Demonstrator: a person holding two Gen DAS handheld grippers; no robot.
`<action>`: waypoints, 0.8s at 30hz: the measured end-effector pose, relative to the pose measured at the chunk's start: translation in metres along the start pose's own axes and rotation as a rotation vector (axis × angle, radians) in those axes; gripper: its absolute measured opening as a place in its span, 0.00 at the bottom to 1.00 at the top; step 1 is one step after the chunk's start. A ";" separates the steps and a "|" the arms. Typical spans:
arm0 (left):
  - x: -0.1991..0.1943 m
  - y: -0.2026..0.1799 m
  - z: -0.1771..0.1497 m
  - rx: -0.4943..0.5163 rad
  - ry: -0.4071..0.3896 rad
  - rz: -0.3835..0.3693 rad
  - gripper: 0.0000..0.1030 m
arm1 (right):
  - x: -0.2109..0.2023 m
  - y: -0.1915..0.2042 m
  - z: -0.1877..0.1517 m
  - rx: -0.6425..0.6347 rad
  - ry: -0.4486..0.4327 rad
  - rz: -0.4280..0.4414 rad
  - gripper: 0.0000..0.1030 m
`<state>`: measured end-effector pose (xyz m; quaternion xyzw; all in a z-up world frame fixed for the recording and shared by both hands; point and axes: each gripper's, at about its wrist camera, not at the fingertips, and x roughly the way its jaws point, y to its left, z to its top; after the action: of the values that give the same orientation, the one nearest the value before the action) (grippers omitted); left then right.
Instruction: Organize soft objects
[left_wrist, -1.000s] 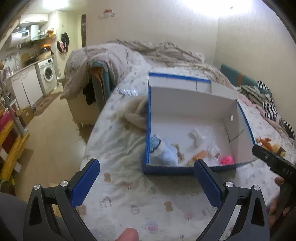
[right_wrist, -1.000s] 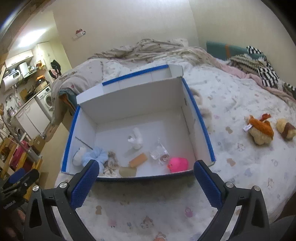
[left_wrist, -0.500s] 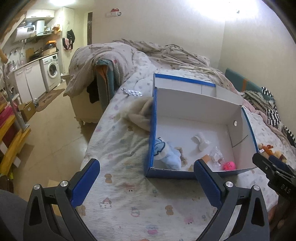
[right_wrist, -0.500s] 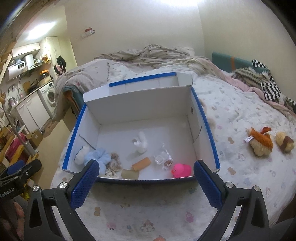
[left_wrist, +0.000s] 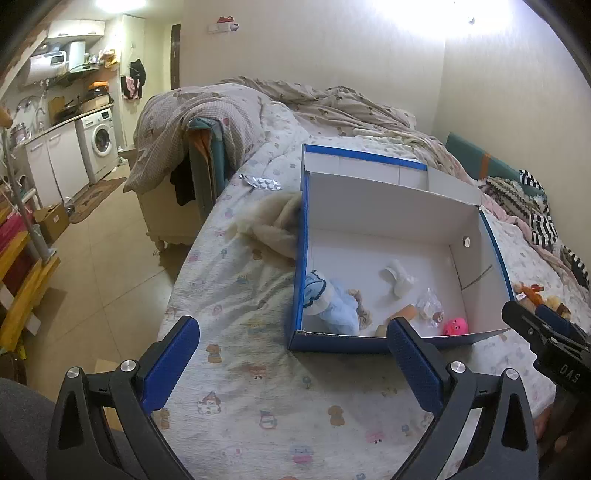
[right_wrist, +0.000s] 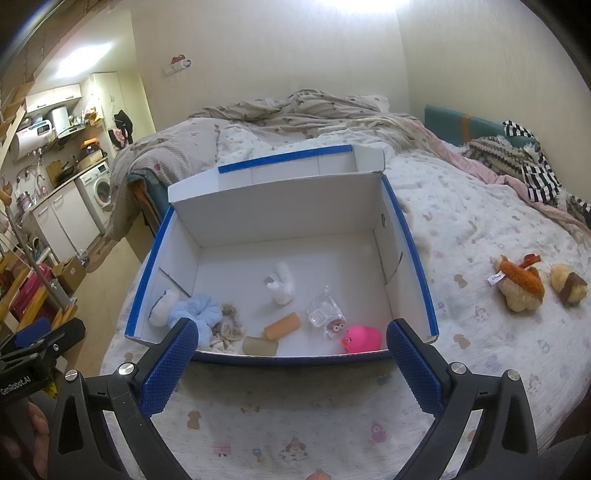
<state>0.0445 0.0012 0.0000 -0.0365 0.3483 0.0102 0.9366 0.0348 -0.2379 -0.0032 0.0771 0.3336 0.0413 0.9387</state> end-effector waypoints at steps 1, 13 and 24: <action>0.000 0.000 0.000 -0.001 0.000 0.000 0.98 | 0.000 0.000 0.000 0.000 0.001 0.000 1.00; 0.003 -0.002 -0.005 0.008 0.014 -0.007 0.98 | 0.000 0.001 0.000 0.000 0.001 0.000 1.00; 0.004 -0.003 -0.006 0.010 0.021 -0.006 0.98 | 0.000 0.002 0.000 -0.006 0.001 0.000 1.00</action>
<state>0.0440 -0.0018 -0.0067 -0.0331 0.3579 0.0054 0.9331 0.0348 -0.2363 -0.0034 0.0745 0.3341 0.0424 0.9386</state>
